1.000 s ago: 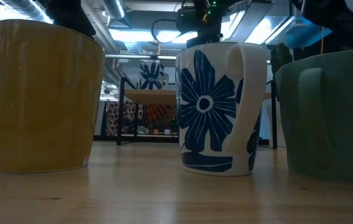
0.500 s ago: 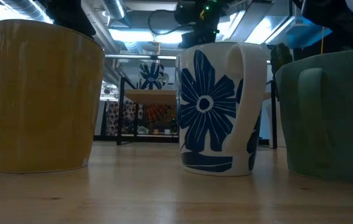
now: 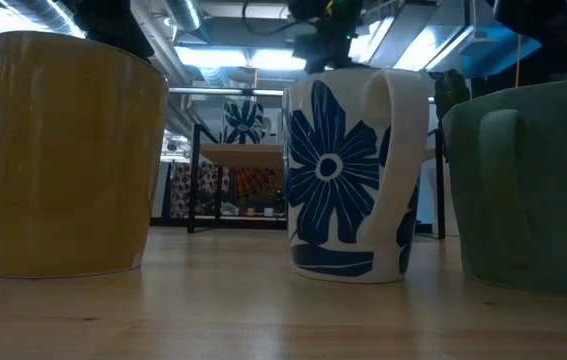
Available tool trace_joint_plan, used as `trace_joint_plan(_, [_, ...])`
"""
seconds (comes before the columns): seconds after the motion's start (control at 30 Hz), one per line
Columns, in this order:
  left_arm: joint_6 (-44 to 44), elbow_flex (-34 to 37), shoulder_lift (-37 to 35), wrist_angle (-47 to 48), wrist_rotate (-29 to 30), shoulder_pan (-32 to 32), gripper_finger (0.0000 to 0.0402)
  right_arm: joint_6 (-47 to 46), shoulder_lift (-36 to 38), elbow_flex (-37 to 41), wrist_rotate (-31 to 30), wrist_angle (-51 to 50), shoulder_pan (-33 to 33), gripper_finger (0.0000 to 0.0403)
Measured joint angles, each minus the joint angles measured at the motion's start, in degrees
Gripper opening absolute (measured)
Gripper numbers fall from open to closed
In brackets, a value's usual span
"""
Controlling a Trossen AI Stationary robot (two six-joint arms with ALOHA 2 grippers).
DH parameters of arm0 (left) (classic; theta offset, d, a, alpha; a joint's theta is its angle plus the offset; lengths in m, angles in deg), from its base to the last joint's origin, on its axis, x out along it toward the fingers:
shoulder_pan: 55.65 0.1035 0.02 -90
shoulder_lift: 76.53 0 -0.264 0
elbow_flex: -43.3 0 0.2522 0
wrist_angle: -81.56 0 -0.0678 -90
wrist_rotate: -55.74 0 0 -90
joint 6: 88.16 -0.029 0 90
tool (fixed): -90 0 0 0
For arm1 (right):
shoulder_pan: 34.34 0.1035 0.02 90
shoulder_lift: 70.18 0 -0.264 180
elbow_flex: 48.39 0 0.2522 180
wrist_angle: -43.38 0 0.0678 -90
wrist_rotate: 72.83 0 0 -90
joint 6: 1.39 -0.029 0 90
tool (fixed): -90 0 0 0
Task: Place coffee mugs
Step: Put the blue patterned mug on the shelf
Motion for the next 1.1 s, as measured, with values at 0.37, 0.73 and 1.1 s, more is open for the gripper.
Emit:
trace_joint_plan(0.37, [0.0,0.0,0.0,0.0,0.0,0.0,0.0153,-7.5,2.9,2.7,15.6,5.5,5.3,0.0093])
trace_joint_plan(0.73, [0.1,0.0,0.0,0.0,0.0,0.0,0.0153,-7.6,2.7,11.4,11.2,13.1,3.7,0.0003])
trace_joint_plan(1.1, [0.3,0.0,0.0,0.0,0.0,0.0,0.0153,-8.9,2.7,12.2,11.1,13.2,0.7,0.0004])
